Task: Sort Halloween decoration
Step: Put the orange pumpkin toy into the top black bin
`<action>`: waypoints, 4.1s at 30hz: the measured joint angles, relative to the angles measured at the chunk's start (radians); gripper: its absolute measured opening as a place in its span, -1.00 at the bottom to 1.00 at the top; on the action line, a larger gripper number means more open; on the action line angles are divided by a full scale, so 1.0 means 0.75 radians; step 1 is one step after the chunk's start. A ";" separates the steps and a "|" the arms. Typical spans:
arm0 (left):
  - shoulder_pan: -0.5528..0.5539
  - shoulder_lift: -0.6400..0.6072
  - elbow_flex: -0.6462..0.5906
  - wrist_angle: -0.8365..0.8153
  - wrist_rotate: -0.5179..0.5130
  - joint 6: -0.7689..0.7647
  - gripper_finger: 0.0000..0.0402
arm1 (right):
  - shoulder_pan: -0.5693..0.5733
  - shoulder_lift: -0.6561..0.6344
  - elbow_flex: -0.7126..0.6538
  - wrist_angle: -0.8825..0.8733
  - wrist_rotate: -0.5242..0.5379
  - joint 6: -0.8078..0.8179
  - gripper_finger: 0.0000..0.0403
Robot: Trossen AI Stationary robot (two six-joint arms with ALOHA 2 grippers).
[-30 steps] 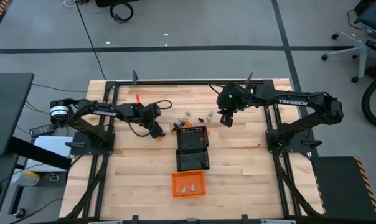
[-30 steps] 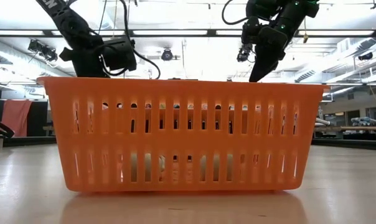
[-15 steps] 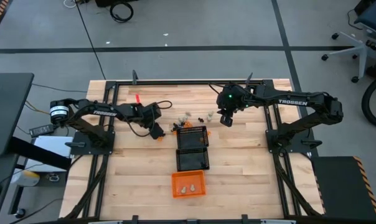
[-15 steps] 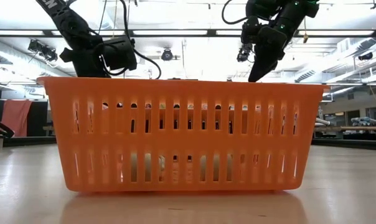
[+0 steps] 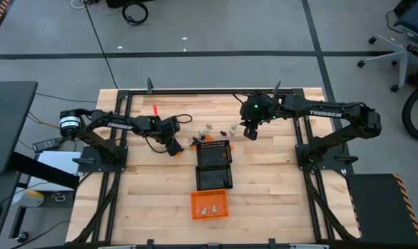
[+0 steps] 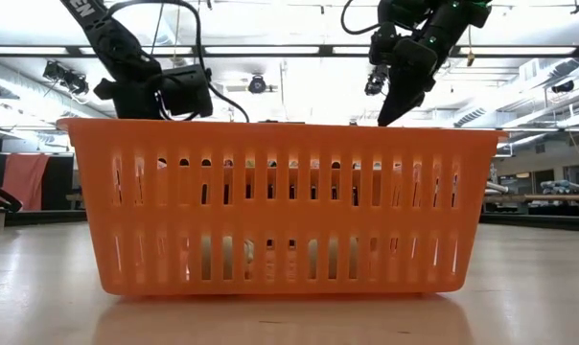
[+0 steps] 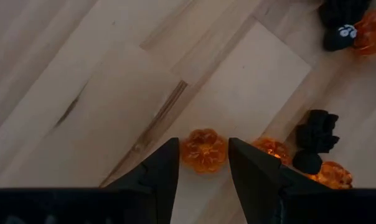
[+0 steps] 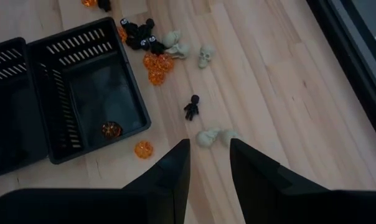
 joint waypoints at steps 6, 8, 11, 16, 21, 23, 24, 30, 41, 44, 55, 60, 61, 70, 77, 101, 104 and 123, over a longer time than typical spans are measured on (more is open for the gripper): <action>-0.032 0.002 -0.001 0.000 -0.034 -0.003 -0.26 | 0.000 0.000 0.000 0.000 0.000 0.000 -0.42; -0.035 0.002 -0.002 0.000 -0.038 -0.005 -0.30 | 0.000 0.000 0.000 0.000 0.000 0.000 -0.42; -0.034 0.003 -0.002 -0.001 -0.038 -0.012 -0.41 | 0.000 0.000 0.000 0.001 0.000 0.000 -0.42; -0.034 0.002 -0.002 0.000 -0.021 -0.020 -0.55 | 0.000 0.000 0.000 0.001 0.000 -0.001 -0.42; -0.034 0.003 -0.002 0.001 -0.016 -0.037 -0.55 | 0.000 0.000 0.000 0.001 -0.001 -0.002 -0.42; -0.034 0.001 -0.002 0.003 -0.016 -0.047 -0.55 | 0.000 0.000 0.000 0.001 -0.001 -0.002 -0.42; -0.034 -0.003 -0.003 0.003 -0.015 -0.052 -0.55 | 0.000 0.000 0.000 0.001 -0.001 -0.003 -0.42; -0.037 -0.058 -0.010 0.010 0.031 -0.055 -0.55 | 0.000 0.000 0.000 0.001 -0.001 -0.006 -0.42; -0.089 -0.146 -0.008 0.118 0.033 -0.060 -0.55 | 0.000 0.000 0.000 0.001 -0.001 -0.015 -0.42; -0.124 -0.165 -0.007 0.206 0.092 -0.101 -0.55 | 0.000 0.000 0.000 0.002 -0.001 -0.015 -0.42; -0.305 -0.163 -0.004 0.523 0.105 -0.331 -0.55 | 0.000 0.001 0.000 0.019 -0.048 -0.043 -0.42; -0.390 -0.150 -0.004 0.640 0.073 -0.467 -0.55 | 0.000 0.001 0.000 0.026 -0.083 -0.051 -0.42; -0.404 -0.149 -0.004 0.657 0.061 -0.502 -0.55 | 0.000 0.001 0.000 0.026 -0.098 -0.051 -0.42; -0.494 -0.113 -0.004 0.859 -0.142 -0.712 -0.55 | 0.004 0.001 0.000 0.059 -0.176 -0.041 -0.42; -0.522 -0.038 0.076 0.857 -0.251 -0.714 -0.55 | 0.041 0.001 0.000 0.050 -0.181 -0.051 -0.42; -0.516 0.351 0.428 0.503 -0.276 -0.640 -0.53 | 0.054 0.001 0.000 -0.031 -0.163 -0.087 -0.42; -0.516 0.356 0.430 0.484 -0.269 -0.645 -0.48 | 0.054 0.001 -0.001 -0.030 -0.163 -0.090 -0.42; -0.536 0.248 0.430 0.368 -0.234 -0.598 -0.21 | 0.054 0.001 -0.001 -0.057 -0.163 -0.093 -0.42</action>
